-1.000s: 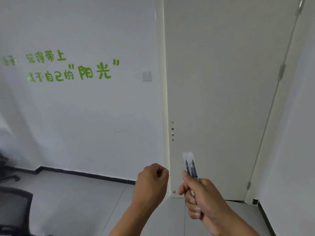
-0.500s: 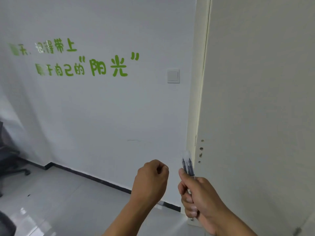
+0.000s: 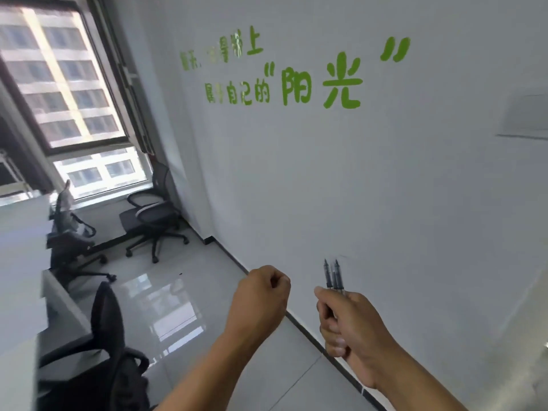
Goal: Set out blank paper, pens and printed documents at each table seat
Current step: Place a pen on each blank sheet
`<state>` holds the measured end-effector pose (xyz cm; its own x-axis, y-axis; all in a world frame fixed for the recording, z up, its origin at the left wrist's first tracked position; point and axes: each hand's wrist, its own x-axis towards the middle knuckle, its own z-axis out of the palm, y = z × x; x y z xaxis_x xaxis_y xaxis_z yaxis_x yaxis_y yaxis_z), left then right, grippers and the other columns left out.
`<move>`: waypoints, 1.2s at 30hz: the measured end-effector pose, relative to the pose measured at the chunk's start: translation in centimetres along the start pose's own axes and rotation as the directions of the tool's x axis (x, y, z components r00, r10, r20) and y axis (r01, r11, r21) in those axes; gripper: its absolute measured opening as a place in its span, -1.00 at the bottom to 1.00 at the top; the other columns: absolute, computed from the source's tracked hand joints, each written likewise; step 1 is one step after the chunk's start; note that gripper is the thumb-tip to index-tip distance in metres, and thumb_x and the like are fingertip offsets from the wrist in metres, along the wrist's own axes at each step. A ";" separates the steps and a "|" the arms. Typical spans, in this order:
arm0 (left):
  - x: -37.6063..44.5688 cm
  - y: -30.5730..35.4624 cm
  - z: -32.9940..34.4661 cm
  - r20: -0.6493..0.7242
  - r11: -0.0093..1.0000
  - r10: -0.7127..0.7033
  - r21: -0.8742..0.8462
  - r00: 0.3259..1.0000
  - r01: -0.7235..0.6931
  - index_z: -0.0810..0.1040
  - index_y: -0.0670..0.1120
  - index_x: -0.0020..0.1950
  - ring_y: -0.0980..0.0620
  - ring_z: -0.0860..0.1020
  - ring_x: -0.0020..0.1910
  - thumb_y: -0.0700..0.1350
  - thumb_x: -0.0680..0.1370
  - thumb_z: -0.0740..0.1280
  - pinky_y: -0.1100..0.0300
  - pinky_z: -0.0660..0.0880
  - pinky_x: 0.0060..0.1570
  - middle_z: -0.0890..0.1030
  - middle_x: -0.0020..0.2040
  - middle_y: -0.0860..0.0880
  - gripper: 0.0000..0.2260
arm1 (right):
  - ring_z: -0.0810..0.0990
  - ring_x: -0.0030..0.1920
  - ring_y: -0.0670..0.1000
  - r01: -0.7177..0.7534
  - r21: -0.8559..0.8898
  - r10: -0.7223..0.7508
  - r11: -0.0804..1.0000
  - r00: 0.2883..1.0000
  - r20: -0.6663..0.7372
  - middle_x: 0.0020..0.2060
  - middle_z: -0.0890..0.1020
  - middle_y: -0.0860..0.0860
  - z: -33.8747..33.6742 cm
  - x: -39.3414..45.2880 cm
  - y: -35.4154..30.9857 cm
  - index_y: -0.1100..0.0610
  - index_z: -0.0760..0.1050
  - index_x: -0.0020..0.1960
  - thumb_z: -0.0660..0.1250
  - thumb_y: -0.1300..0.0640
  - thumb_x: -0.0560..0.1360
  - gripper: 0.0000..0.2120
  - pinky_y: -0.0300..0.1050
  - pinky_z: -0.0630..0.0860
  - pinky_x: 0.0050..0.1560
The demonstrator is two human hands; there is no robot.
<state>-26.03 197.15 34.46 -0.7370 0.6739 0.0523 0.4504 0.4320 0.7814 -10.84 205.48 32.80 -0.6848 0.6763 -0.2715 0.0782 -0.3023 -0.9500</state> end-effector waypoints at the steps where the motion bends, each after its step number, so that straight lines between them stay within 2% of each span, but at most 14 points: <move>1: 1.3 -0.9 -0.7 -0.033 0.999 -0.040 -0.001 0.999 0.040 0.66 -0.08 -0.09 -0.01 0.65 -0.30 -0.07 0.65 0.28 0.05 0.61 -0.29 0.72 -0.20 -0.01 -0.79 | 0.10 -0.42 0.04 -0.014 -0.001 0.014 1.000 0.999 0.044 -0.39 0.19 0.11 1.0 2.2 -0.4 0.15 0.38 -0.28 0.35 0.07 0.65 -0.63 -0.10 0.09 -0.37; 3: 3.4 -2.2 -2.3 -0.086 0.994 -0.105 0.013 0.991 0.106 0.66 -0.10 -0.08 0.01 0.65 -0.28 -0.08 0.65 0.28 0.06 0.63 -0.23 0.73 -0.17 -0.03 -0.79 | 0.13 -0.43 0.03 -0.032 -0.027 0.035 0.999 0.993 0.111 -0.40 0.22 0.09 3.2 5.7 -1.0 0.17 0.39 -0.24 0.35 0.07 0.64 -0.67 -0.11 0.11 -0.38; 6: 6.9 -5.5 -5.6 -0.213 0.978 -0.197 0.020 0.957 0.206 0.67 -0.07 -0.06 -0.01 0.71 -0.13 -0.06 0.65 0.28 -0.06 0.71 -0.04 0.73 -0.16 0.04 -0.79 | 0.15 -0.45 0.02 -0.061 -0.097 0.085 0.993 0.958 0.274 -0.42 0.24 0.08 8.3 11.4 -1.4 0.14 0.41 -0.27 0.34 0.05 0.64 -0.66 -0.14 0.14 -0.40; 9: 10.2 -8.6 -8.5 -0.305 0.968 -0.239 0.003 0.922 0.252 0.66 -0.03 -0.10 0.04 0.71 -0.15 -0.06 0.64 0.30 -0.06 0.70 -0.04 0.72 -0.18 0.07 -0.80 | 0.13 -0.42 0.03 -0.048 -0.120 0.090 0.992 0.923 0.375 -0.40 0.21 0.09 13.0 15.9 -1.7 0.14 0.41 -0.25 0.34 0.08 0.63 -0.69 -0.12 0.12 -0.39; 12: 14.6 -12.4 -11.1 -0.384 0.958 -0.279 -0.041 0.880 0.285 0.66 -0.03 -0.10 0.03 0.70 -0.17 -0.06 0.67 0.31 -0.06 0.71 -0.07 0.71 -0.20 0.06 -0.80 | 0.11 -0.41 0.04 -0.027 -0.170 0.098 0.985 0.899 0.427 -0.40 0.22 0.09 18.2 20.9 -1.6 0.16 0.39 -0.25 0.32 0.12 0.62 -0.72 -0.11 0.12 -0.39; 15: 19.4 -17.4 -13.7 -0.405 0.946 -0.318 -0.074 0.858 0.316 0.67 -0.01 -0.10 0.04 0.69 -0.19 -0.06 0.69 0.32 -0.07 0.72 -0.07 0.70 -0.22 0.06 -0.79 | 0.09 -0.39 0.05 -0.032 -0.219 0.136 0.975 0.866 0.481 -0.41 0.21 0.09 23.8 26.3 -1.1 0.17 0.37 -0.26 0.31 0.14 0.62 -0.70 -0.10 0.12 -0.38; 18: 23.4 -20.4 -16.5 -0.423 0.935 -0.347 -0.090 0.837 0.342 0.67 -0.02 -0.10 0.03 0.70 -0.18 -0.06 0.69 0.32 -0.08 0.72 -0.05 0.70 -0.22 0.06 -0.78 | 0.13 -0.43 0.02 -0.033 -0.268 0.165 0.963 0.858 0.487 -0.43 0.24 0.07 28.5 30.7 -1.9 0.11 0.37 -0.31 0.31 0.11 0.64 -0.65 -0.13 0.15 -0.41; 21: 27.6 -22.3 -20.3 -0.469 0.929 -0.358 -0.092 0.807 0.359 0.67 -0.07 -0.09 -0.04 0.70 -0.17 -0.06 0.70 0.32 -0.09 0.71 -0.10 0.71 -0.21 0.00 -0.77 | 0.11 -0.42 0.03 -0.023 -0.262 0.163 0.965 0.834 0.527 -0.42 0.23 0.07 33.2 35.0 -3.7 0.12 0.36 -0.29 0.31 0.13 0.63 -0.67 -0.11 0.13 -0.39; 29: 37.8 -26.1 -27.3 -0.531 0.916 -0.384 -0.114 0.756 0.385 0.67 -0.01 -0.09 0.08 0.68 -0.20 -0.07 0.72 0.32 0.14 0.67 -0.15 0.70 -0.21 0.08 -0.77 | 0.11 -0.43 0.04 -0.003 -0.260 0.168 0.966 0.772 0.613 -0.43 0.22 0.06 42.7 45.9 -6.6 0.10 0.36 -0.32 0.31 0.14 0.62 -0.66 -0.11 0.11 -0.38; 36: 49.7 -30.2 -29.5 -0.588 0.882 -0.438 -0.133 0.680 0.453 0.67 -0.05 -0.09 -0.01 0.70 -0.16 -0.05 0.72 0.32 0.00 0.72 -0.08 0.70 -0.20 0.00 -0.76 | 0.13 -0.44 0.02 -0.001 -0.283 0.207 0.959 0.686 0.698 -0.44 0.25 0.06 48.7 59.1 -7.3 0.10 0.37 -0.32 0.33 0.11 0.63 -0.64 -0.12 0.14 -0.41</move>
<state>-91.11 199.89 31.74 -0.9948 -0.0833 0.0586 -0.0039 0.6060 0.7955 -87.16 214.95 31.24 -0.9591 -0.0676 -0.2749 0.2807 -0.1001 -0.9546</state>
